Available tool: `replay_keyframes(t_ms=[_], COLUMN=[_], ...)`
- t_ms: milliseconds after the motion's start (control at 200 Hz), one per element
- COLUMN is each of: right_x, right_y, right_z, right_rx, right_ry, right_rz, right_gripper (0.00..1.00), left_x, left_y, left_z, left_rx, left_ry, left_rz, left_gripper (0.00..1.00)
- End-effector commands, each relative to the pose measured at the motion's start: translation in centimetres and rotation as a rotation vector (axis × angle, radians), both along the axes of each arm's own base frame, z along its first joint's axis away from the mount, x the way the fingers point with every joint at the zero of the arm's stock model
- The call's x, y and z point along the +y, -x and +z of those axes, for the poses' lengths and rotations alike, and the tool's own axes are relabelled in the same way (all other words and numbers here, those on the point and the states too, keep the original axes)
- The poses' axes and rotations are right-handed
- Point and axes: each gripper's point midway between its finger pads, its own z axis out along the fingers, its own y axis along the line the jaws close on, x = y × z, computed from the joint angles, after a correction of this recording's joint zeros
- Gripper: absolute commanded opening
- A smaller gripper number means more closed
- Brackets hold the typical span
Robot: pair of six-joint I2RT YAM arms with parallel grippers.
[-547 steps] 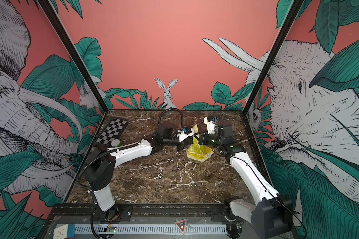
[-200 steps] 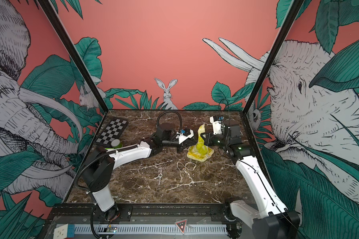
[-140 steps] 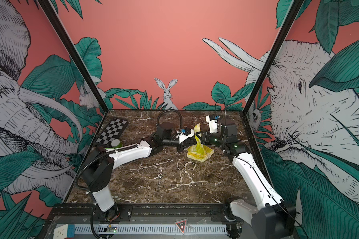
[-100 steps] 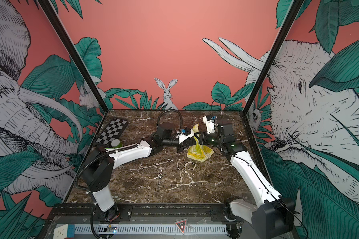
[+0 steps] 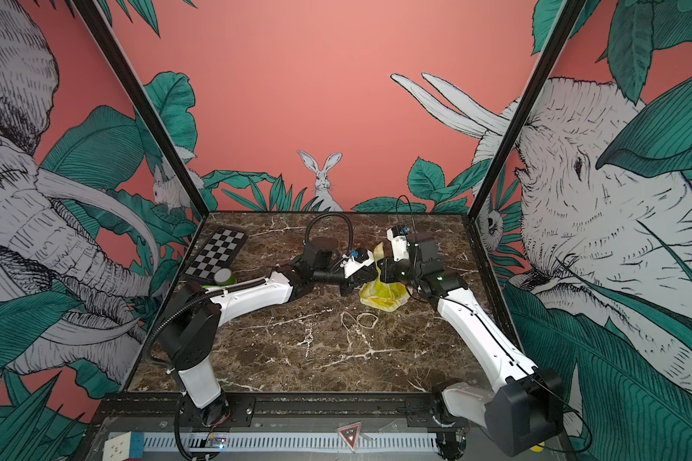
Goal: Wipe the watch dial
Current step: Wipe the dirt from the watch dial.
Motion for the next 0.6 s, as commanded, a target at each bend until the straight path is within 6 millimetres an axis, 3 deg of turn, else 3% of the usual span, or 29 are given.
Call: replay_keyframes(t_ms=[0, 345, 590], right_x=[-2.4, -4.3, -4.8], right_y=[1.6, 1.9, 2.8], right_z=[-4.7, -2.7, 1.1], right_rx=[0.142, 0.103, 0.040], right_ry=[0.157, 0.138, 0.004], right_rz=[-0.055, -0.112, -0.102], right_gripper=[0.00, 0.00, 0.00], left_x=[-0.5, 0.1, 0.2], left_y=[1.0, 1.5, 1.9], left_z=[7.8, 5.7, 4.6], left_rx=[-0.196, -0.167, -0.144], left_ry=[0.188, 0.128, 0.092], left_rz=[-0.065, -0.070, -0.089], left_gripper=[0.00, 0.00, 0.00])
